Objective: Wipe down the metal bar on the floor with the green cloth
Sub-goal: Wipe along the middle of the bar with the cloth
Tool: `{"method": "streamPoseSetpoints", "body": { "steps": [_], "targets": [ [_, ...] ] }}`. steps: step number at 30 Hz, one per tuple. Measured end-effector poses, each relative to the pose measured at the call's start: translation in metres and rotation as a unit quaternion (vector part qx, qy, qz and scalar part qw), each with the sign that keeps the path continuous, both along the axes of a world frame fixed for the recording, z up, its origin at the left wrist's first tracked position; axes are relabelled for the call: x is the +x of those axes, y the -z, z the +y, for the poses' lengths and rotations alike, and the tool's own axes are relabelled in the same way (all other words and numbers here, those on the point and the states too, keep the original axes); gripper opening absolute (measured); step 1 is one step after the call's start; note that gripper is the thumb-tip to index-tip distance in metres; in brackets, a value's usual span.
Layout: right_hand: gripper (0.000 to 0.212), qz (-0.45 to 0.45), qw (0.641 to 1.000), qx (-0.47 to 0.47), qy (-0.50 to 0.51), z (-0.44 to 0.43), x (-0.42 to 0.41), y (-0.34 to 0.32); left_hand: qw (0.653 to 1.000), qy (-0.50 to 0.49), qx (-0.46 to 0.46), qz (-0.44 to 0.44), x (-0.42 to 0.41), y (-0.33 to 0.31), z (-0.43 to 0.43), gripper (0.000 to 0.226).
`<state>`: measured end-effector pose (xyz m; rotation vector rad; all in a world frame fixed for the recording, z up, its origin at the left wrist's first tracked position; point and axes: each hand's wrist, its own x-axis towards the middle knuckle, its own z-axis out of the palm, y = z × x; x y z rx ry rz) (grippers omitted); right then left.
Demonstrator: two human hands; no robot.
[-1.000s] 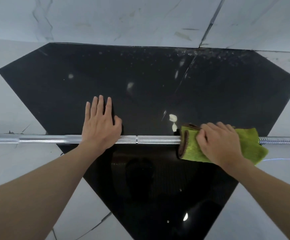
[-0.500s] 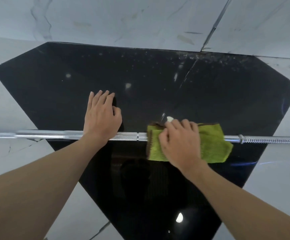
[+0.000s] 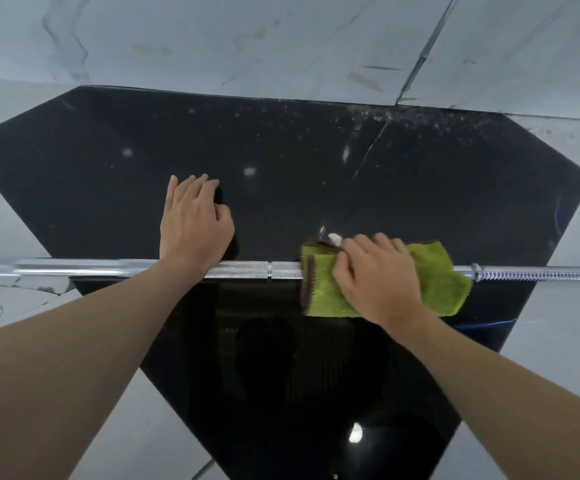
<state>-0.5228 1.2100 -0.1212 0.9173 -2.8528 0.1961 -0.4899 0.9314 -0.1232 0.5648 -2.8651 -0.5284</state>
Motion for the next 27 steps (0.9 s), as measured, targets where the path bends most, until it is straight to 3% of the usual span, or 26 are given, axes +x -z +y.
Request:
{"method": "streamPoseSetpoints", "body": {
  "steps": [5,10,18,27],
  "targets": [
    [0.034,0.068,0.997,0.018,0.044,0.082,-0.026,-0.001,1.0,-0.006,0.016,-0.002,0.002,-0.001,0.0,0.051],
    [0.037,0.073,0.993,0.028,0.085,0.096,-0.023,-0.002,1.0,0.004,0.016,-0.004,0.01,-0.001,0.002,0.052],
    [0.038,0.007,0.992,0.03,0.119,0.038,0.014,-0.007,0.998,0.025,-0.027,-0.053,0.03,-0.003,0.013,0.06],
    [0.036,-0.04,0.998,0.019,0.046,-0.071,0.064,-0.006,0.991,0.037,-0.066,-0.107,0.058,-0.002,0.022,0.068]
  ]
}}
